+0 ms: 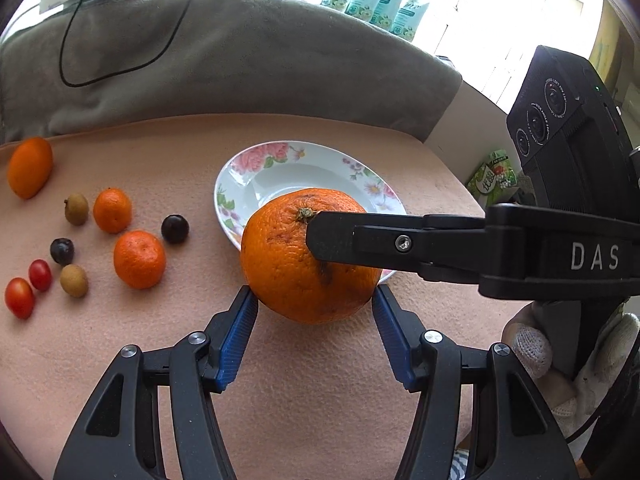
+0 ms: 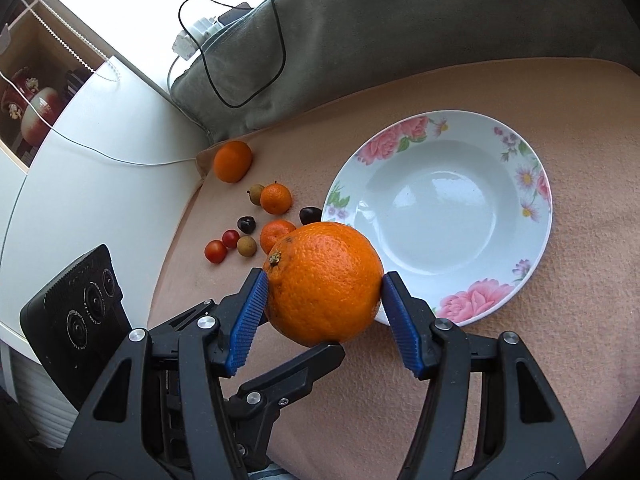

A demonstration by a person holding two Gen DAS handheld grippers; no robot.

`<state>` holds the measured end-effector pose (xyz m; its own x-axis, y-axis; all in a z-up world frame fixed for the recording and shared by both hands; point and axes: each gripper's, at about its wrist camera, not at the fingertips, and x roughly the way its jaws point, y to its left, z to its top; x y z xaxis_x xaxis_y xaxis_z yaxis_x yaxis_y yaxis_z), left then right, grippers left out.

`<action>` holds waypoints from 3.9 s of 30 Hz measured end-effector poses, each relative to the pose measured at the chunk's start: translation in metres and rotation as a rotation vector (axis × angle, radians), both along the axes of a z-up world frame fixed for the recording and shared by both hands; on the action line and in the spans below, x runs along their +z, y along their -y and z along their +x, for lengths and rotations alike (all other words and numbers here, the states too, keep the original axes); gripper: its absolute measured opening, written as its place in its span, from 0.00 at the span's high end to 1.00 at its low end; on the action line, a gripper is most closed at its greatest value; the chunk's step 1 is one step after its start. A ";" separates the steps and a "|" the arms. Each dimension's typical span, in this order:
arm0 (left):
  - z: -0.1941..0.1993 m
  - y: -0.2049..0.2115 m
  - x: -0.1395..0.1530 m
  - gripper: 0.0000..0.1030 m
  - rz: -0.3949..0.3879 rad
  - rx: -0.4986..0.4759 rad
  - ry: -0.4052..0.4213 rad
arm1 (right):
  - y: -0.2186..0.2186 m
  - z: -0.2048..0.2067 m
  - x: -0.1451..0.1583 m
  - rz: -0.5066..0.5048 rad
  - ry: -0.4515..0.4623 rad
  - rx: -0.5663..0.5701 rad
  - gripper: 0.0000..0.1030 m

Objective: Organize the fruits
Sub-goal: 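Carry the large orange onto the white floral plate and open both grippers, then move both grippers back toward the small fruits, then grasp a red cherry tomato with the left gripper while the right gripper grasps a tangerine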

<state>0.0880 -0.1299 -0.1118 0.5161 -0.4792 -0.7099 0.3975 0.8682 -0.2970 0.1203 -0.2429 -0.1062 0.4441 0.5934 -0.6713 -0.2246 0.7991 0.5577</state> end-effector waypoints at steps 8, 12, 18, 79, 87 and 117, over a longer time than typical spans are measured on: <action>0.004 0.010 -0.001 0.43 0.017 -0.013 -0.003 | 0.015 0.007 -0.006 0.036 -0.026 -0.019 0.40; 0.005 0.015 -0.002 0.43 0.024 -0.025 -0.002 | 0.019 0.009 -0.006 0.030 -0.024 -0.035 0.40; 0.002 0.016 0.008 0.44 0.030 -0.030 0.037 | 0.032 0.012 -0.003 0.044 -0.010 -0.072 0.40; 0.023 -0.172 0.001 0.54 0.214 0.224 0.066 | -0.061 0.016 0.033 -0.307 0.286 0.082 0.26; 0.042 -0.168 -0.009 0.60 0.241 0.159 0.026 | -0.093 0.034 0.026 -0.312 0.258 0.168 0.35; 0.079 -0.153 -0.033 0.67 0.373 0.035 -0.048 | -0.166 0.104 -0.035 -0.348 0.099 0.305 0.57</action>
<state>0.1672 0.0228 -0.1443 0.4898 -0.1656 -0.8560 0.3589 0.9330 0.0248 0.2243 -0.0771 -0.1408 0.3565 0.4539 -0.8166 -0.5165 0.8241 0.2325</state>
